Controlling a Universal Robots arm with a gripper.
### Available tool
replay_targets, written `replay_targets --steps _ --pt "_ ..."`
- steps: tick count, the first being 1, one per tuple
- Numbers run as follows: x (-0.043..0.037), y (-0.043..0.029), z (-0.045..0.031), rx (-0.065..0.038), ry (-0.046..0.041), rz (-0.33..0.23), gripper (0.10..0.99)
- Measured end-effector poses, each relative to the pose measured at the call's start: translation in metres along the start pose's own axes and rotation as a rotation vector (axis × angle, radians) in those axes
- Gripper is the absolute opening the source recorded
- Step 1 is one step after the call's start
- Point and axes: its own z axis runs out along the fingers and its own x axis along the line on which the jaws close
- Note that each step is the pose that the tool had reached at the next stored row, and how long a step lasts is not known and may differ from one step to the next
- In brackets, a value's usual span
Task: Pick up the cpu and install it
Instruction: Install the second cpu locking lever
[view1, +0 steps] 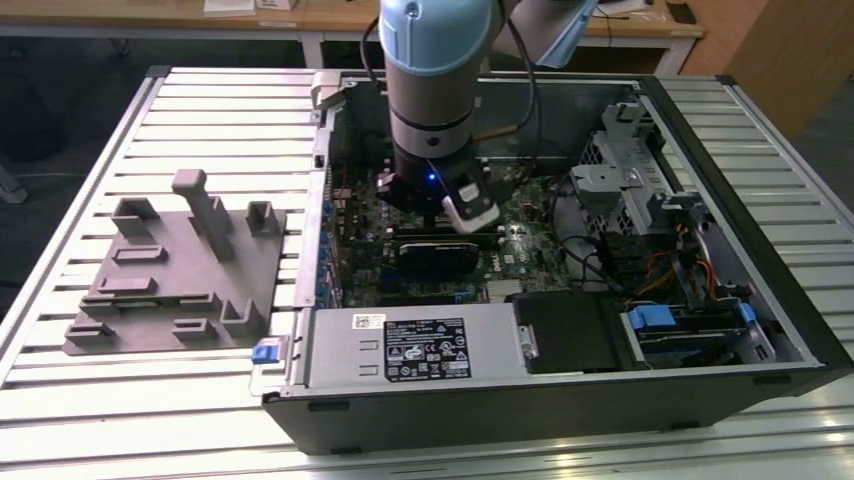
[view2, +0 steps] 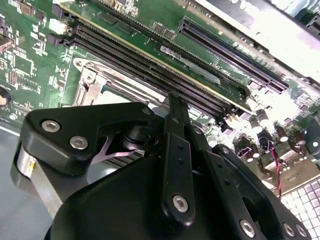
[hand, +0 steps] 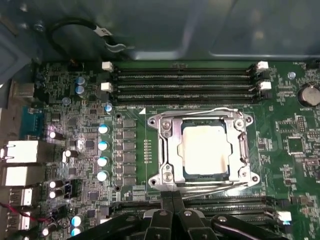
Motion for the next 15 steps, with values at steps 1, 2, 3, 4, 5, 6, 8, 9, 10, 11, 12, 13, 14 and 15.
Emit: replay_targets --steps 1,2,3,4,5,6,8,9,10,11,12,13,14,15 --pt "0.0004 -0.0008 0.0002 -0.003 0.0004 -0.001 0.106" --pt "0.0009 -0.0016 0.0003 -0.004 0.0009 -0.003 0.106" --pt "0.0014 -0.0024 0.0003 -0.006 0.0012 -0.004 0.106" --pt "0.0019 -0.0032 0.0005 -0.008 0.0016 -0.005 0.106" --pt "0.0024 -0.0040 0.0007 -0.012 0.0020 -0.006 0.106" --pt "0.0029 -0.0045 0.0009 -0.016 0.0025 -0.008 0.106" --pt "0.0035 -0.0050 0.0016 -0.025 0.0036 -0.011 0.106" --pt "0.0036 -0.0052 0.0021 -0.032 0.0042 -0.013 0.106" --pt "0.0037 -0.0053 0.0026 -0.040 0.0050 -0.015 0.106" --pt "0.0038 -0.0053 0.0030 -0.048 0.0057 -0.017 0.106" --pt "0.0039 -0.0055 0.0035 -0.054 0.0065 -0.019 0.106" --pt "0.0040 -0.0056 0.0040 -0.060 0.0072 -0.021 0.106" --pt "0.0041 -0.0058 0.0046 -0.065 0.0079 -0.023 0.106" --pt "0.0044 -0.0059 0.0051 -0.070 0.0085 -0.025 0.106"
